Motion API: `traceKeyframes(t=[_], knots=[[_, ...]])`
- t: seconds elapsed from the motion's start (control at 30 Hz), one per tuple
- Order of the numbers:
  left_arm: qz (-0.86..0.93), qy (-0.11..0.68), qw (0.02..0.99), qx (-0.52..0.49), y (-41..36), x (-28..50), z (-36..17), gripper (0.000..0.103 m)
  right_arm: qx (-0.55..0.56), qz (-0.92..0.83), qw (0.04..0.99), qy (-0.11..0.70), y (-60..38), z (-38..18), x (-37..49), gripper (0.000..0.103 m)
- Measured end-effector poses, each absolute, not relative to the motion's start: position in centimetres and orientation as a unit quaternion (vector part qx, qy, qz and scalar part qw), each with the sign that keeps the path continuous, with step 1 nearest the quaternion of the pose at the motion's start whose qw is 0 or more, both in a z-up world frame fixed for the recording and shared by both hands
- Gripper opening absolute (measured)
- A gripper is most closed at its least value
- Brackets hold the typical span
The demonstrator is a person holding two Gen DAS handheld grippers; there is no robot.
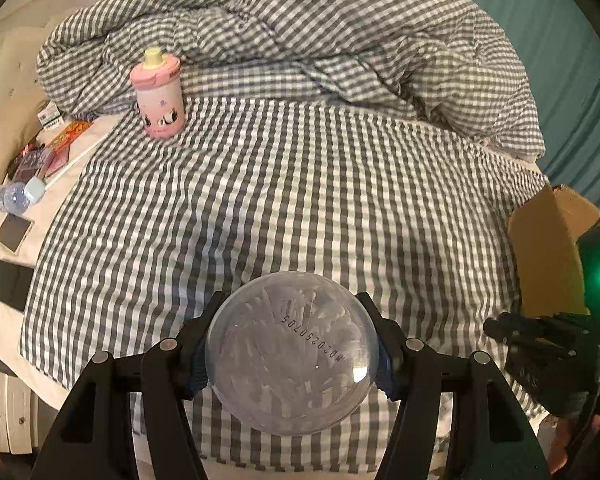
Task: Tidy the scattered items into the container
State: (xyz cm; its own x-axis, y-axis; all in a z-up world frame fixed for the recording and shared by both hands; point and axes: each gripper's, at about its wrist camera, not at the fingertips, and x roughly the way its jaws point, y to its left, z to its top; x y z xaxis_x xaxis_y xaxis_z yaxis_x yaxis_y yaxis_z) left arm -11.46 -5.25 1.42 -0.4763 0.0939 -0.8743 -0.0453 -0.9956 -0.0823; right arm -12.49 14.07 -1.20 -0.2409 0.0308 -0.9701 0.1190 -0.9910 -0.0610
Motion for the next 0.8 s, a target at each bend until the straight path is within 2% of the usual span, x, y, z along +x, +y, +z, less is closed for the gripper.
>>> traceKeyframes(t=[0.03, 0.07, 0.1, 0.23, 0.4, 0.57, 0.63, 0.67, 0.8], knots=[[0.857, -0.024, 0.038, -0.513, -5.4, -11.4, 1.2, 0.064, 0.613, -0.787, 0.031, 0.063, 13.9, -1.2, -11.7, 0.056], [0.856, -0.024, 0.036, -0.515, -5.5, -11.4, 1.0, 0.064, 0.613, -0.786, 0.039, 0.071, 13.5, -1.3, -10.8, 0.072], [0.856, -0.025, 0.035, -0.516, -5.5, -11.4, 1.0, 0.064, 0.614, -0.783, 0.054, 0.082, 13.0, -1.5, -10.0, 0.076], [0.856, -0.030, 0.036, -0.514, -5.7, -11.5, 1.1, 0.064, 0.630, -0.765, 0.076, 0.108, 11.6, -4.1, -8.9, 0.076], [0.853, -0.028, 0.039, -0.520, -5.4, -11.2, 0.6, 0.064, 0.652, -0.748, 0.089, 0.083, 10.9, -7.7, -9.7, 0.076], [0.847, -0.027, 0.034, -0.530, -5.8, -11.4, -0.2, 0.064, 0.658, -0.744, 0.074, 0.092, 10.4, -10.3, -9.7, 0.080], [0.847, -0.027, 0.034, -0.530, -5.8, -11.4, -0.3, 0.064, 0.655, -0.748, 0.072, 0.078, 10.7, -10.1, -9.5, 0.075], [0.846, -0.026, 0.032, -0.531, -5.8, -11.4, -0.4, 0.064, 0.653, -0.751, 0.068, 0.070, 10.9, -9.8, -9.3, 0.067], [0.846, -0.027, 0.032, -0.531, -5.4, -11.4, -0.5, 0.064, 0.631, -0.772, 0.039, 0.057, 11.1, -8.3, -8.1, 0.066]])
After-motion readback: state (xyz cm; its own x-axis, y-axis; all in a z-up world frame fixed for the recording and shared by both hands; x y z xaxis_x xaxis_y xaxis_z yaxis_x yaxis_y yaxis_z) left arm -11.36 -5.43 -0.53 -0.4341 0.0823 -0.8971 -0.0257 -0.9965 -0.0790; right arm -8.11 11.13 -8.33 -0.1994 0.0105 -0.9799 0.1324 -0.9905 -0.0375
